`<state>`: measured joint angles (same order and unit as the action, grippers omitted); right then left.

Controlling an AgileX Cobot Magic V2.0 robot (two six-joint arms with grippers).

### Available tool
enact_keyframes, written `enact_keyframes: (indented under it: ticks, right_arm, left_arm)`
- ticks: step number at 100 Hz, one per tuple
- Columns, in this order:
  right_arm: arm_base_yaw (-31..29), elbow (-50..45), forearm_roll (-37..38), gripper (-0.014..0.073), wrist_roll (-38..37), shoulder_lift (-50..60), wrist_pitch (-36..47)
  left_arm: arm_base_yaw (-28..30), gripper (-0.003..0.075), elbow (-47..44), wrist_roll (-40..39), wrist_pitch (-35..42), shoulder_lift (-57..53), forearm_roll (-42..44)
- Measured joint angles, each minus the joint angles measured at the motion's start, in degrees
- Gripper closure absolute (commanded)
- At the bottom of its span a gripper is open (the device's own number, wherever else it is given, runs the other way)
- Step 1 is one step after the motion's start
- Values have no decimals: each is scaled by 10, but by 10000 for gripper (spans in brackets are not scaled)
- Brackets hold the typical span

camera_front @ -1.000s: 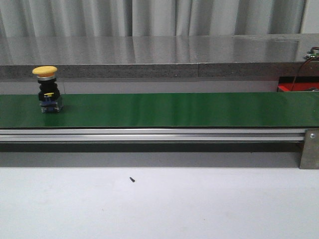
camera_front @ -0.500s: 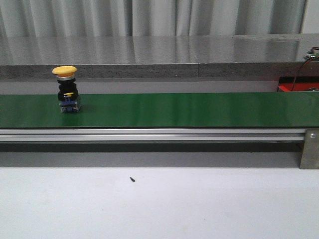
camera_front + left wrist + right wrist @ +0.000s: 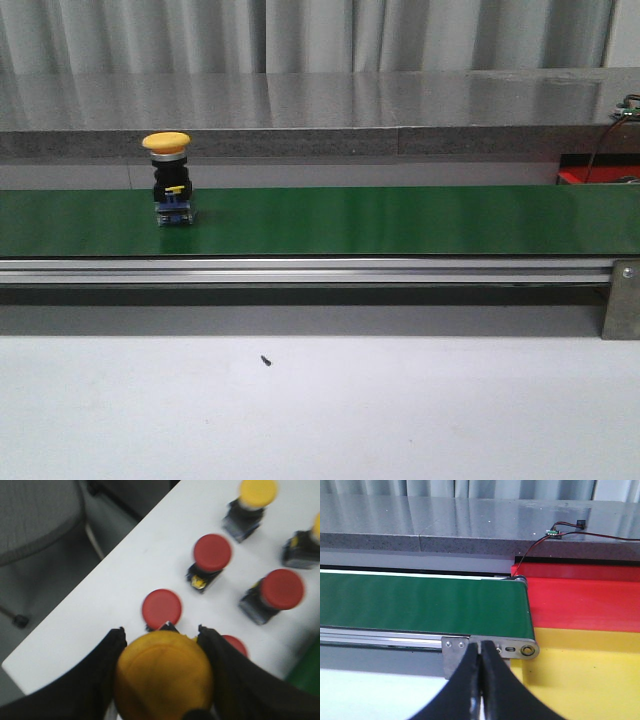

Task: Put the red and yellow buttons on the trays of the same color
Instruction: 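Grasp a second yellow button with the left gripper and place it on the belt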

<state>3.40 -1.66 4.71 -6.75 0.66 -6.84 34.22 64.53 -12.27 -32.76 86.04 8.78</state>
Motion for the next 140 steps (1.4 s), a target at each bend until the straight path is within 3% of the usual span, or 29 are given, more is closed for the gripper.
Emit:
enact_keyframes:
  ticks: [45,76,94,109,119,126,140]
  right_arm:
    - [0,0,0,660,0,0,0]
    - [0,0,0,660,0,0,0]
    - [0,0,0,660,0,0,0]
    - [0,0,0,660,0,0,0]
    - [0,0,0,660,0,0,0]
    - [0,0,0,660,0,0,0]
    - [0,0,0,660,0,0,0]
  left_arm:
    - [-214,708,-1,23,39,6,-13]
    - [-268,688,-1,26,55,83,-26]
    - [-270,521,-1,26,57,97,-39]
    - [-270,223,-1,34,57,97,-41]
    - [-270,70,2,40,56,97,-47]
    - [-270,24,13,42,49,97,-57]
    - [-274,27,45,66,38,89,-93]
